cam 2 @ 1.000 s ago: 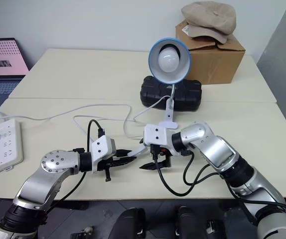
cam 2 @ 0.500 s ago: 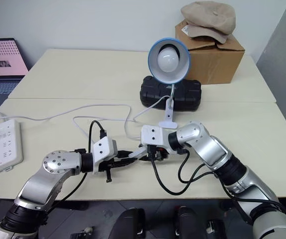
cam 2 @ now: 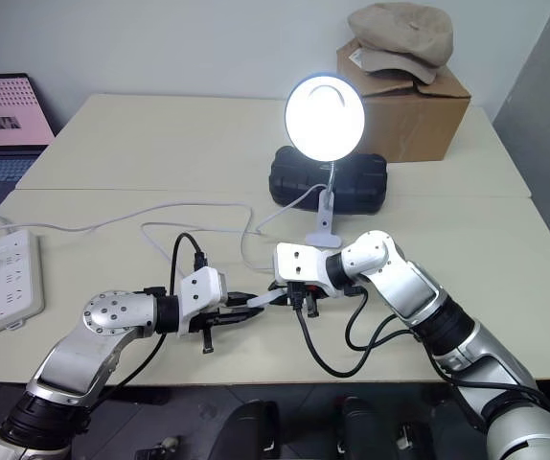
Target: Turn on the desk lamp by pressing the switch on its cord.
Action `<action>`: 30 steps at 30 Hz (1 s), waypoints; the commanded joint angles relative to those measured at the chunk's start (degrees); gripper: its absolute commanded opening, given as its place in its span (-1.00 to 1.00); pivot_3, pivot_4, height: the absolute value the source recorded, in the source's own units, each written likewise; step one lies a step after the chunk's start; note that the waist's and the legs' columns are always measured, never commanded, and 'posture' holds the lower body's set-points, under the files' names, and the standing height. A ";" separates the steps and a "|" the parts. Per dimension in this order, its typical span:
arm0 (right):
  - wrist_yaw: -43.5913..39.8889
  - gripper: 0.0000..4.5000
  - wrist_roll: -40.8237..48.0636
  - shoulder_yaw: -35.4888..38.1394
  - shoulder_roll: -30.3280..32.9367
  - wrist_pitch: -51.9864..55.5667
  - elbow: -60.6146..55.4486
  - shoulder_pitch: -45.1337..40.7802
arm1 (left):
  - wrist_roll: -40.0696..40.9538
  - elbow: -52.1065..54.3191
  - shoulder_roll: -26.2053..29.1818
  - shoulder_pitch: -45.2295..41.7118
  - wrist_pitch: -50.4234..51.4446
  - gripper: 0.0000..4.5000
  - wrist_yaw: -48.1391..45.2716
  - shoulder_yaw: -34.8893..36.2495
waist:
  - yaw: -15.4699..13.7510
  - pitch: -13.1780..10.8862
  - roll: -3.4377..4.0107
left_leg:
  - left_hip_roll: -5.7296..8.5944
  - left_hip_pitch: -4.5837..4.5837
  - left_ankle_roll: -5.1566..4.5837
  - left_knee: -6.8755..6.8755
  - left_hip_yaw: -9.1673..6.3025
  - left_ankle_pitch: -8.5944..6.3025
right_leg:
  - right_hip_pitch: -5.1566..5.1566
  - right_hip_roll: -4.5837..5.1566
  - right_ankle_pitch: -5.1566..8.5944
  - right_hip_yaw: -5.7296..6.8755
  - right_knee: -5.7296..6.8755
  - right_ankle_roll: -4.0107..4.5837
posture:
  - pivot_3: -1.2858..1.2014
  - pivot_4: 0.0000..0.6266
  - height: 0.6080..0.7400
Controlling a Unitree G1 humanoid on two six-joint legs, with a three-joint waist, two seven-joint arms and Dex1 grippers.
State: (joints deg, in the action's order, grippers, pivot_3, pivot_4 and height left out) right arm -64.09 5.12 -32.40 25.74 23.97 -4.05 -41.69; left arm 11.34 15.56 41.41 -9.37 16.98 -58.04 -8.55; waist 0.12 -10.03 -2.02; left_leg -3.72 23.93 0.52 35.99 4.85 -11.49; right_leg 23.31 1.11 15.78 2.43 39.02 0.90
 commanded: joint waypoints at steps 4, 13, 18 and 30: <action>-0.38 0.04 2.66 4.03 -1.94 -1.74 -2.25 0.53 | 0.42 0.91 -0.84 -1.46 -1.03 -0.82 1.37 0.95 | 0.02 0.00 0.00 | -0.02 0.00 0.00 -0.01 -0.01 0.00 | 0.00 -0.02 0.00 0.00 0.01 0.00 | 0.03 -0.52 1.00; 0.30 0.94 6.61 12.52 5.72 4.38 -12.31 6.14 | -3.15 -3.75 -1.03 -4.01 -4.29 -0.82 1.11 -1.65 | -0.27 0.01 -0.01 | 0.01 0.01 0.00 0.00 -0.02 0.00 | -0.01 0.01 0.00 0.03 -0.01 0.00 | 0.03 -0.52 1.00; 2.05 1.00 9.67 18.36 11.89 8.94 -20.62 13.67 | -5.58 -7.49 -1.29 -5.46 -8.16 -0.82 -0.20 -3.76 | -0.29 0.00 -0.01 | 0.02 0.04 0.00 -0.01 0.03 0.00 | 0.00 0.05 0.00 0.00 -0.06 0.00 | 0.03 -0.52 1.00; 8.95 1.00 10.70 21.50 13.57 13.23 -26.31 19.60 | -6.75 -14.30 -3.01 -8.60 -12.27 -0.12 -2.16 -4.81 | -0.05 0.01 -0.01 | 0.03 0.03 0.00 0.00 -0.01 0.00 | -0.01 0.01 0.00 -0.01 -0.05 -0.01 | 0.03 -0.52 1.00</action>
State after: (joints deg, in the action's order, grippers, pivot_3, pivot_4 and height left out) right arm -56.09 15.23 -12.32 38.75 37.40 -27.91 -22.33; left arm 3.34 0.16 38.05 -17.60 5.28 -59.13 -14.21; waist 0.07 -10.03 -2.03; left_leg -3.70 23.96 0.52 35.99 4.85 -11.49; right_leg 23.30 1.12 15.79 2.41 38.97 0.88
